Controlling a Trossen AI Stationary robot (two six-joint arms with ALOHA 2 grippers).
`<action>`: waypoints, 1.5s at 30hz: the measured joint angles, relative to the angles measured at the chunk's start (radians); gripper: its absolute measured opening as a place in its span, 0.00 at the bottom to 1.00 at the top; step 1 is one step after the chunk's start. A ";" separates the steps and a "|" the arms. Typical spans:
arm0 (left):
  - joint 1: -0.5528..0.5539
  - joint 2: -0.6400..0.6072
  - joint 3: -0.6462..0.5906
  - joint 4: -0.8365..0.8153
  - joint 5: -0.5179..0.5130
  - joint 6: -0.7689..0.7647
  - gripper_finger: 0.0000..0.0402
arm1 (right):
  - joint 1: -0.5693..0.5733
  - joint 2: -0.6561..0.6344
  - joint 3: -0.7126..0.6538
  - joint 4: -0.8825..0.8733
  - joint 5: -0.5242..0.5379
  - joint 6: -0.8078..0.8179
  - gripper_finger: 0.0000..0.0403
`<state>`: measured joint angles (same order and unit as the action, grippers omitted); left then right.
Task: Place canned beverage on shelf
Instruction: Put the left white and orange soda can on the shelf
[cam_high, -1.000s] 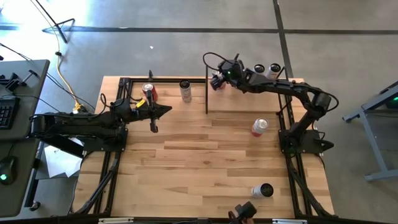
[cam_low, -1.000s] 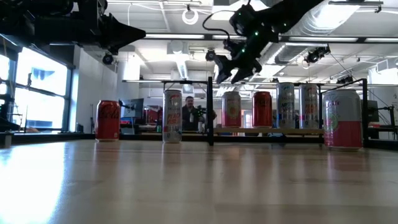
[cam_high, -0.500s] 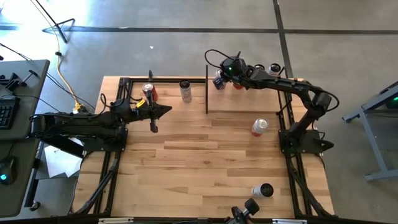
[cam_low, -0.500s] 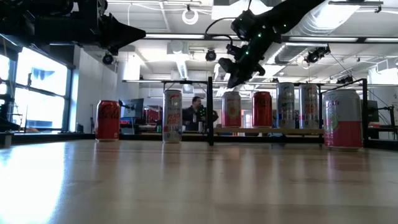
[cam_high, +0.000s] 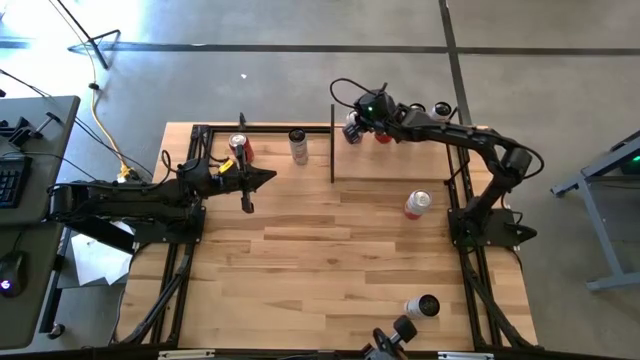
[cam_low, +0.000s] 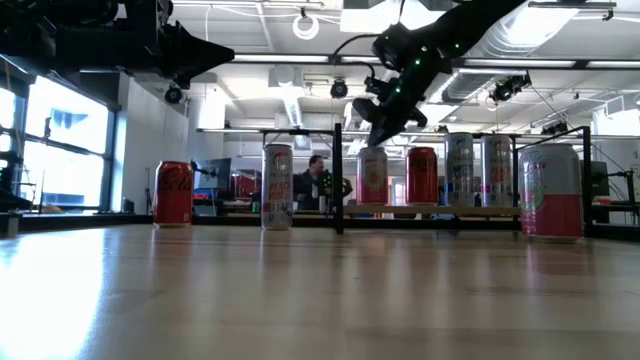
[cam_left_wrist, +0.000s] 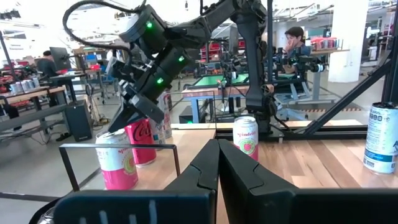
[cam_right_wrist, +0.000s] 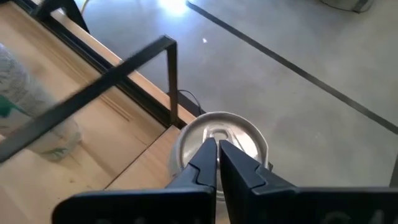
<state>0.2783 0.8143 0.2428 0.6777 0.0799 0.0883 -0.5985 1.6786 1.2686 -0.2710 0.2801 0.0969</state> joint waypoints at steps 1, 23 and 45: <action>0.000 0.000 0.000 0.000 0.000 0.000 0.00 | 0.000 0.005 0.000 0.001 0.000 0.000 0.01; 0.000 0.000 0.000 0.000 0.000 0.001 0.00 | -0.001 -0.005 0.001 -0.051 0.029 0.005 0.00; 0.000 0.000 0.000 -0.054 0.000 -0.051 0.00 | 0.024 -0.005 0.053 -0.090 0.062 -0.008 0.01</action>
<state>0.2783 0.8141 0.2428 0.6235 0.0799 0.0371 -0.5748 1.6741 1.3216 -0.3614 0.3419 0.0885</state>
